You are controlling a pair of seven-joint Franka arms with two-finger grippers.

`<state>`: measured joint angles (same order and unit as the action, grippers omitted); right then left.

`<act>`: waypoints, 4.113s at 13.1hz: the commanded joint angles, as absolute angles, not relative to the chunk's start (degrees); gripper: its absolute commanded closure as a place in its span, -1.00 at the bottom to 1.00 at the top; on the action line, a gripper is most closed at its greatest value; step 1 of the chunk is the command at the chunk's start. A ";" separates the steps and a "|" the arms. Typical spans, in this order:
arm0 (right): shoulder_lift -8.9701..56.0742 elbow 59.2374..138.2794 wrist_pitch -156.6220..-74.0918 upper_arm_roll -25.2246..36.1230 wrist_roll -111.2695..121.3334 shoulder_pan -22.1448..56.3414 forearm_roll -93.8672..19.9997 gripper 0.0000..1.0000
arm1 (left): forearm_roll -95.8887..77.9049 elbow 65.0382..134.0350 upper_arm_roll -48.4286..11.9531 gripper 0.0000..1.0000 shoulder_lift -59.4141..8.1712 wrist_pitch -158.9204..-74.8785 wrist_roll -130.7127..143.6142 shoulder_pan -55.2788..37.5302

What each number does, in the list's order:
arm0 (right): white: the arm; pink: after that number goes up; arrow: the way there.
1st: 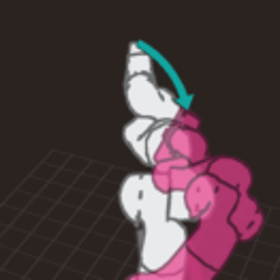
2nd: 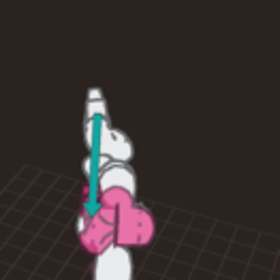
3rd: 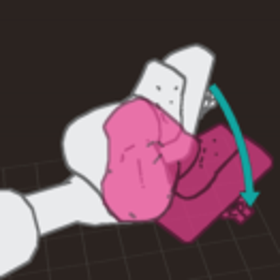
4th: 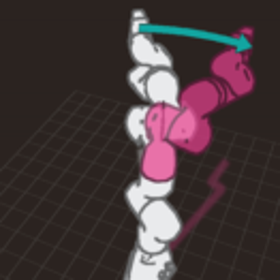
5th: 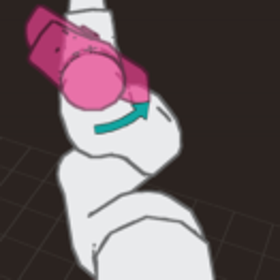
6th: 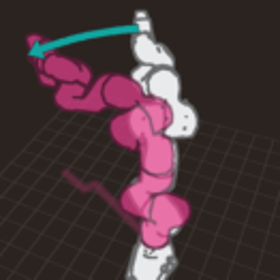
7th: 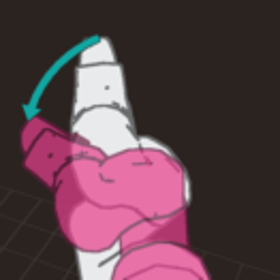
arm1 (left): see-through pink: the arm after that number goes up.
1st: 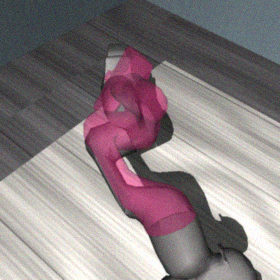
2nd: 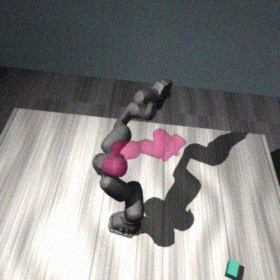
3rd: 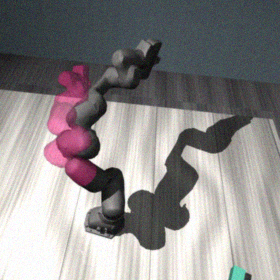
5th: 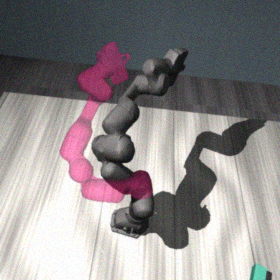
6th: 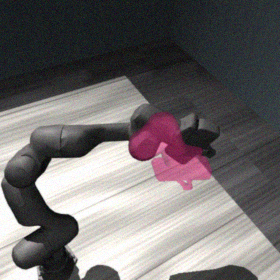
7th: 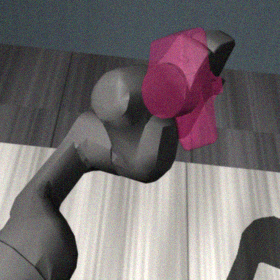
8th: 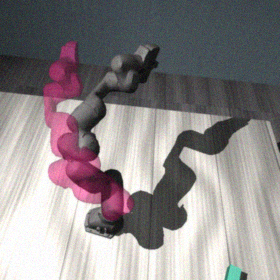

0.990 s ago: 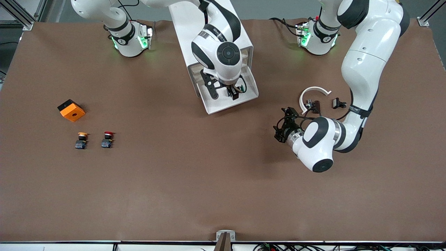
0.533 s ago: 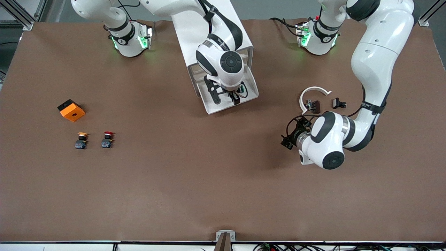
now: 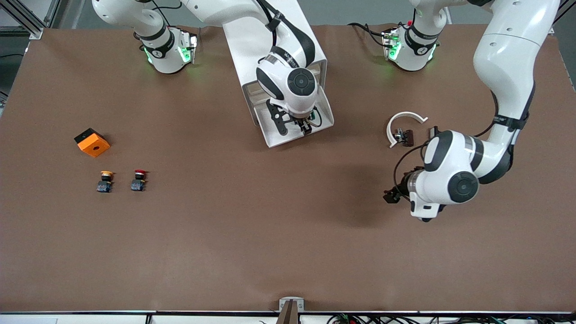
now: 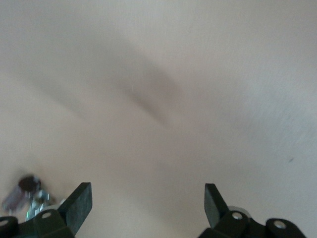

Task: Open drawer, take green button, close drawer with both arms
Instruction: 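Grasp the green button with the right gripper while the left gripper withdraws, then lift the green button out and carry it toward the other buttons, then lower the green button beside the red button and open the right gripper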

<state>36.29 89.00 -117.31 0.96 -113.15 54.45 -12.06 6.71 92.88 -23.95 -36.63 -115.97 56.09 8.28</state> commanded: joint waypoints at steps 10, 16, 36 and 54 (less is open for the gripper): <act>36.04 83.51 -111.12 1.67 -100.23 52.30 -11.95 1.00 | 12.48 97.47 -29.09 -1.00 -29.28 -125.87 40.27 21.27; 28.93 81.29 -97.66 2.02 -74.93 44.57 -9.77 1.00 | 12.48 96.86 -28.74 -1.00 -29.09 -125.68 35.70 23.20; 18.44 126.12 -144.83 2.11 -16.17 14.24 4.39 1.00 | -1.76 95.71 -4.83 -1.00 -19.00 -116.92 7.65 4.57; 26.10 126.12 -150.73 2.02 -16.00 11.16 7.47 1.00 | -1.85 96.42 1.58 -1.00 -6.94 -105.56 3.52 -2.20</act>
